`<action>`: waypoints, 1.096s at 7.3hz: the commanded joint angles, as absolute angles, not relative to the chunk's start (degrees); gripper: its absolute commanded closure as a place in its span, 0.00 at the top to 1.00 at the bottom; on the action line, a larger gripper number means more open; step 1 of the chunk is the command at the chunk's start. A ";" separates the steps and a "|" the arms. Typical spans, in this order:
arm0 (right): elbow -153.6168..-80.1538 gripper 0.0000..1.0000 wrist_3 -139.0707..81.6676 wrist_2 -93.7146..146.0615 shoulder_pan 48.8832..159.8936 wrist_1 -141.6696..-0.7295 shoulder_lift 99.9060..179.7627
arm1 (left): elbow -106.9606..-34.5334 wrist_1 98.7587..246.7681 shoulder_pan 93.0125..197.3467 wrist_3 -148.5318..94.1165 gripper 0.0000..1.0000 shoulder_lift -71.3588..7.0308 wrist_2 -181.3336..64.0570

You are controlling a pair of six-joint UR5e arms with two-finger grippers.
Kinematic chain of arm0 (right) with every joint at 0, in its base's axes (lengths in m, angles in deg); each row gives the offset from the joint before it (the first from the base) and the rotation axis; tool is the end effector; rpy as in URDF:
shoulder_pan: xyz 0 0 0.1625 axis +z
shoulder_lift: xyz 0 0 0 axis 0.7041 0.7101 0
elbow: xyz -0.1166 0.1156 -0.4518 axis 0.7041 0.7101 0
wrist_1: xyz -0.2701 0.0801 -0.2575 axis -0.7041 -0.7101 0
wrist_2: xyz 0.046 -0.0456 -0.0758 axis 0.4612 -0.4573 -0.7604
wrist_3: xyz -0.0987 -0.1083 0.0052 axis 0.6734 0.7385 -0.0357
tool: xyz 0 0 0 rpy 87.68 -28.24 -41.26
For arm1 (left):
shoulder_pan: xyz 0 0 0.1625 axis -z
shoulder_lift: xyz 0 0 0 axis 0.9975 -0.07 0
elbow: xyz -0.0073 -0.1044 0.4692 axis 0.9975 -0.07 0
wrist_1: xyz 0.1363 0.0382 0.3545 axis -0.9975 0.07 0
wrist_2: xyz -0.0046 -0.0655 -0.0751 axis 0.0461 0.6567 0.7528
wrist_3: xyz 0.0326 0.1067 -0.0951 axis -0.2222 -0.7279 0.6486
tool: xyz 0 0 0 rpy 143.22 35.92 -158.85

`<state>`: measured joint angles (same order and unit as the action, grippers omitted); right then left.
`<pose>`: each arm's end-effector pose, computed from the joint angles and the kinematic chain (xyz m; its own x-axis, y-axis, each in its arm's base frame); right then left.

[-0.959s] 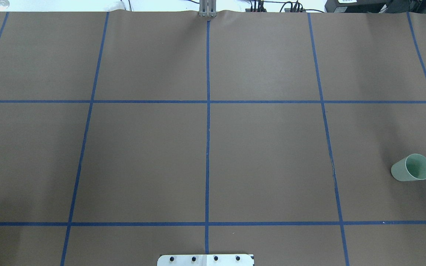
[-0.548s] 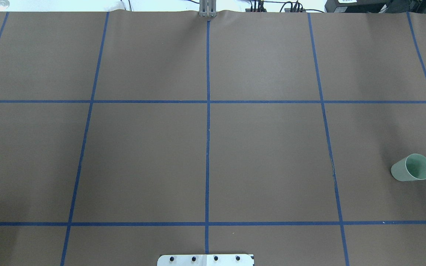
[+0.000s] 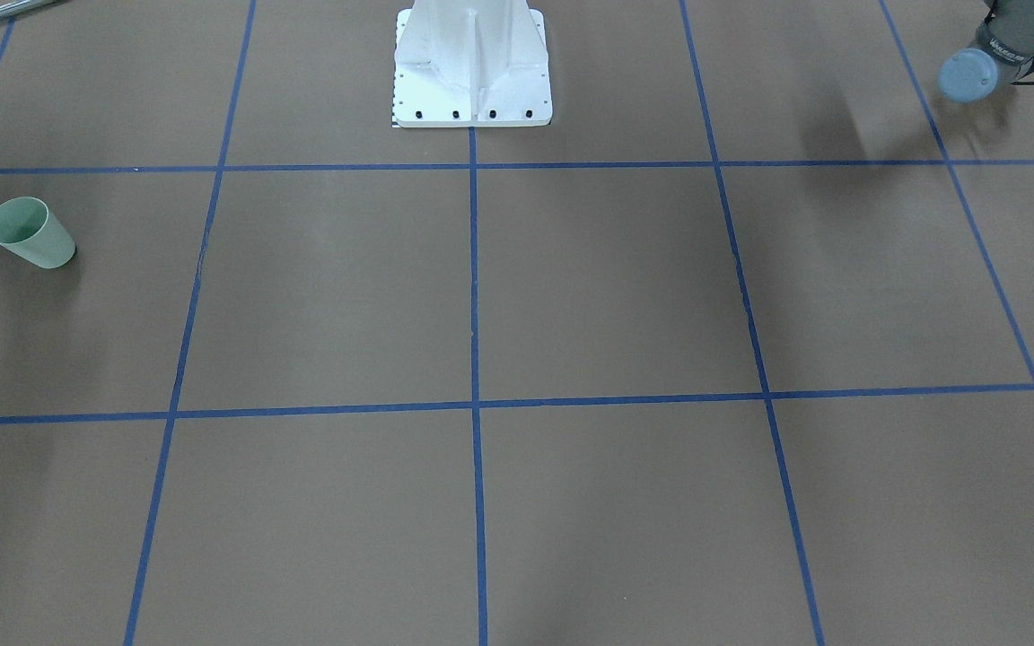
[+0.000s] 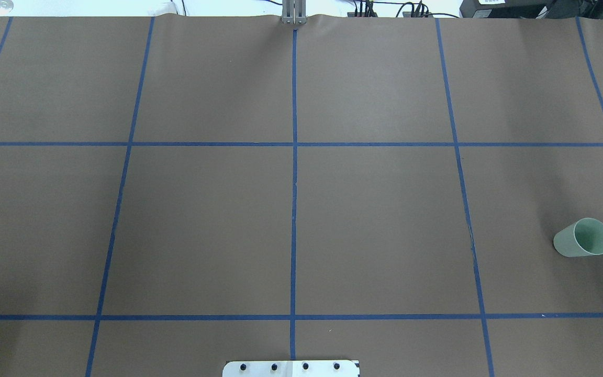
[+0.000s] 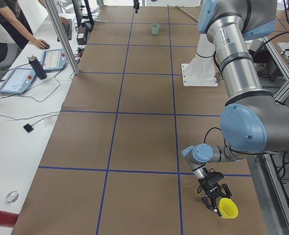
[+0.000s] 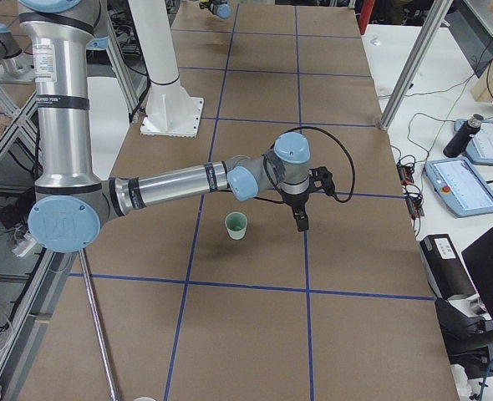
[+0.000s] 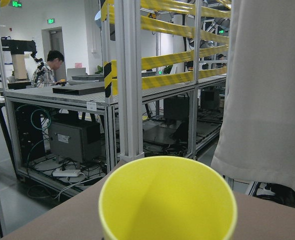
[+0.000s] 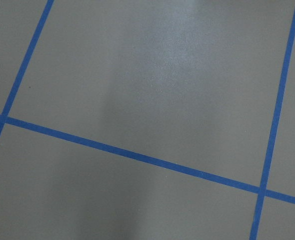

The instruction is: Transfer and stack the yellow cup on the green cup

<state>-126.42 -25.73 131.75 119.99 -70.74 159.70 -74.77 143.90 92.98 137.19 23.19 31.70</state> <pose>-0.0849 -0.4863 0.6222 0.7192 -0.2527 0.6472 0.0616 0.9510 0.3029 0.0251 -0.0824 0.9041 -0.3036 -0.8976 0.3195 0.8338 -0.0880 0.5449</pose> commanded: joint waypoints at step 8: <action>-126.99 1.00 -25.74 131.74 120.08 -70.65 160.99 | -75.93 156.89 99.57 103.32 0.25 20.58 -28.42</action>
<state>-126.93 -25.74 131.79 120.08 -70.67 160.91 -75.87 150.64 95.94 110.97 22.21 -19.11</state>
